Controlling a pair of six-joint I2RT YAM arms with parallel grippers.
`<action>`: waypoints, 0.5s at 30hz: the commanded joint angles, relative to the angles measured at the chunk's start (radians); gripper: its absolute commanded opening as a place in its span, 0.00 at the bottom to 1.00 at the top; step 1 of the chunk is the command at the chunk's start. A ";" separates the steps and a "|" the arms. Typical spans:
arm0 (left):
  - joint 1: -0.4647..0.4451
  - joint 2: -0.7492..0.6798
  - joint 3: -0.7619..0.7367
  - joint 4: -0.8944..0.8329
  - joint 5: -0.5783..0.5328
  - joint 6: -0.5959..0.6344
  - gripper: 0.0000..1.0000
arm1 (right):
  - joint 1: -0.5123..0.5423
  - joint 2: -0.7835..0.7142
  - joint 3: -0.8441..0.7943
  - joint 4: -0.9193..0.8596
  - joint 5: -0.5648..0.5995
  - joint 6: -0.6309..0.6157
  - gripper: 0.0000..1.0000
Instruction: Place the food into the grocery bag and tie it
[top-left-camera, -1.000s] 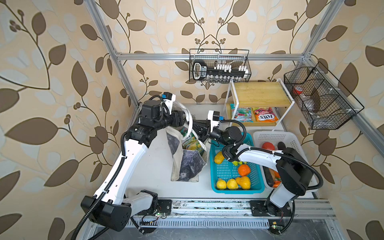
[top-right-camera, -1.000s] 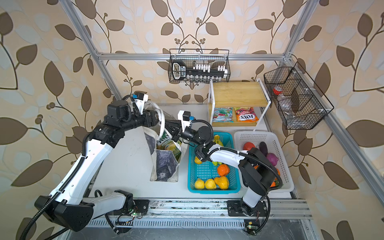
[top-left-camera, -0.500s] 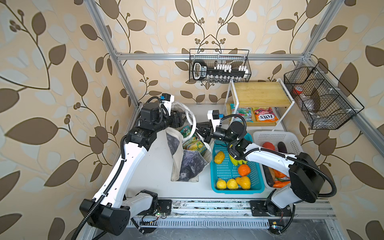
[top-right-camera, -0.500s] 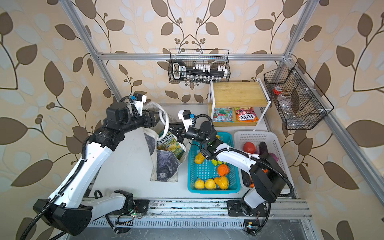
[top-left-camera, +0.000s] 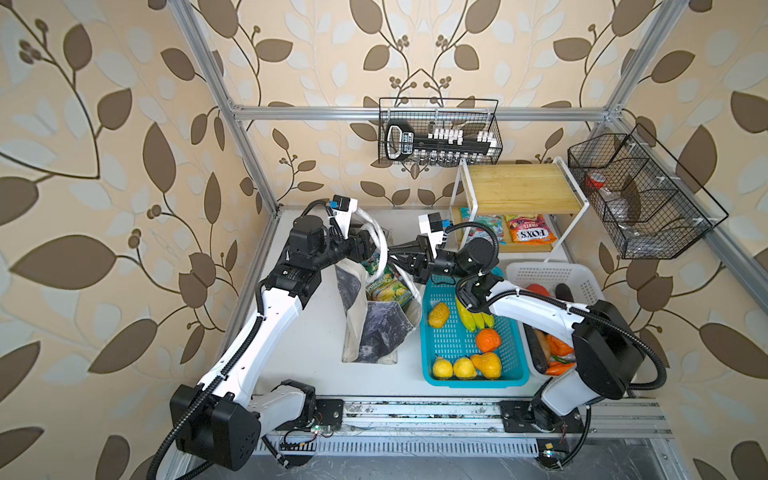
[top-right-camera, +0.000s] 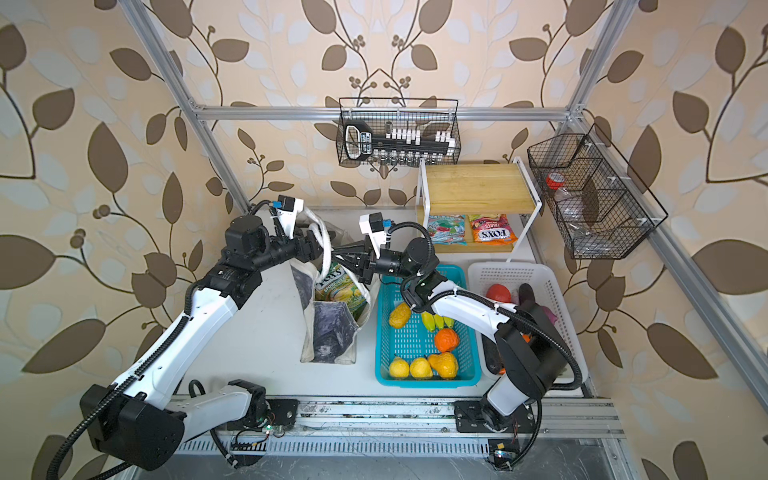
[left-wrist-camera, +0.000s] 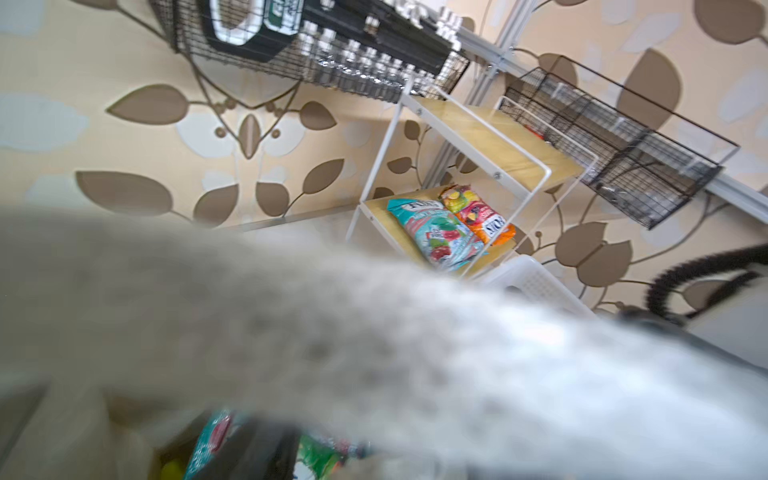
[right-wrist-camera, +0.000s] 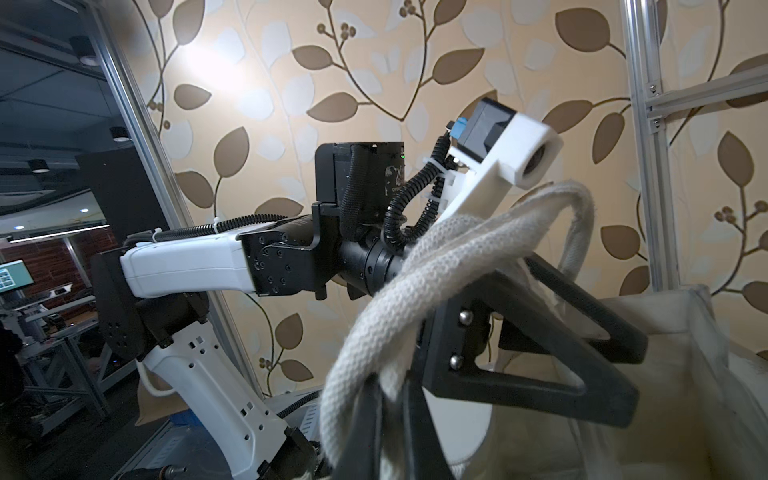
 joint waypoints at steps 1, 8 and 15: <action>-0.001 -0.031 0.014 0.141 0.105 0.007 0.00 | -0.010 0.012 0.046 0.106 -0.062 0.082 0.00; -0.001 -0.099 -0.020 0.095 0.017 0.048 0.00 | -0.027 0.011 0.051 0.074 -0.048 0.070 0.00; -0.001 -0.118 -0.043 0.031 -0.072 0.030 0.98 | -0.025 0.003 0.062 0.050 -0.049 0.060 0.00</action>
